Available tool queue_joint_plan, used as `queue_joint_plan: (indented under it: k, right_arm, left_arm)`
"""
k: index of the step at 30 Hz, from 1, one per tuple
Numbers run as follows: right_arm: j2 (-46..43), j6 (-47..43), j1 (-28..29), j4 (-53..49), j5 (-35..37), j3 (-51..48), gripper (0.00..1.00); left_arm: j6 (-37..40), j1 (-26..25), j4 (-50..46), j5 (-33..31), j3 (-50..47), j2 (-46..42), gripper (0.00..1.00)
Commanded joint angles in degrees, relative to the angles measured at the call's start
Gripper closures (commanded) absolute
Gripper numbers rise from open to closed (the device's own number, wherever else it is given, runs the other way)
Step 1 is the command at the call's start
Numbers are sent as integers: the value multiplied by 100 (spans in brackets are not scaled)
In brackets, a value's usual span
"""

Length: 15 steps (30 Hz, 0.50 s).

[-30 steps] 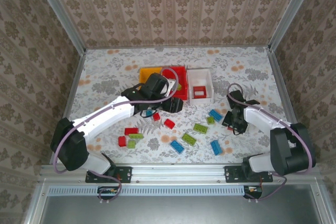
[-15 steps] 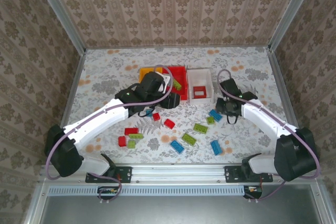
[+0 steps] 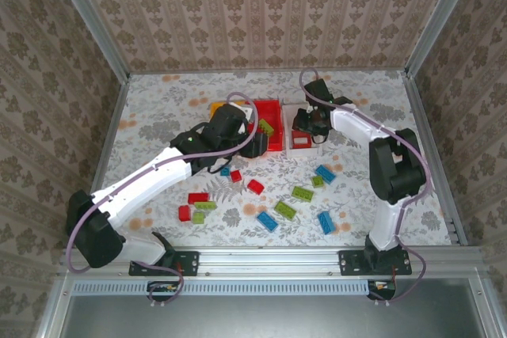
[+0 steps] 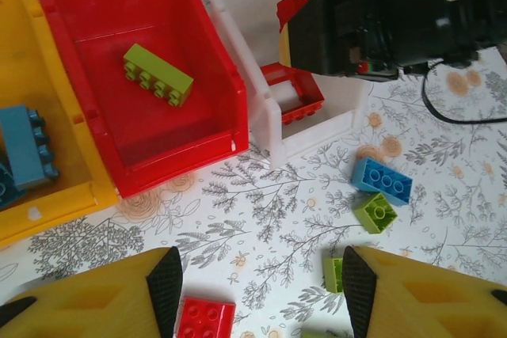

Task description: Sort the legos into containers by color

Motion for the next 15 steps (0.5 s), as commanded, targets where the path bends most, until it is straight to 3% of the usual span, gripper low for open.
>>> queue_joint_plan:
  k: [1, 9, 15]
  right_arm:
    - [294, 201, -51, -95, -280, 431, 75]
    - [489, 194, -33, -182, -242, 721, 53]
    - [15, -4, 108, -203, -52, 622, 43]
  left_arm:
    - [-134, -41, -196, -222, -44, -295, 41]
    - [-431, 29, -657, -429, -404, -535, 40]
    - [-1133, 525, -1204, -492, -984, -941, 39]
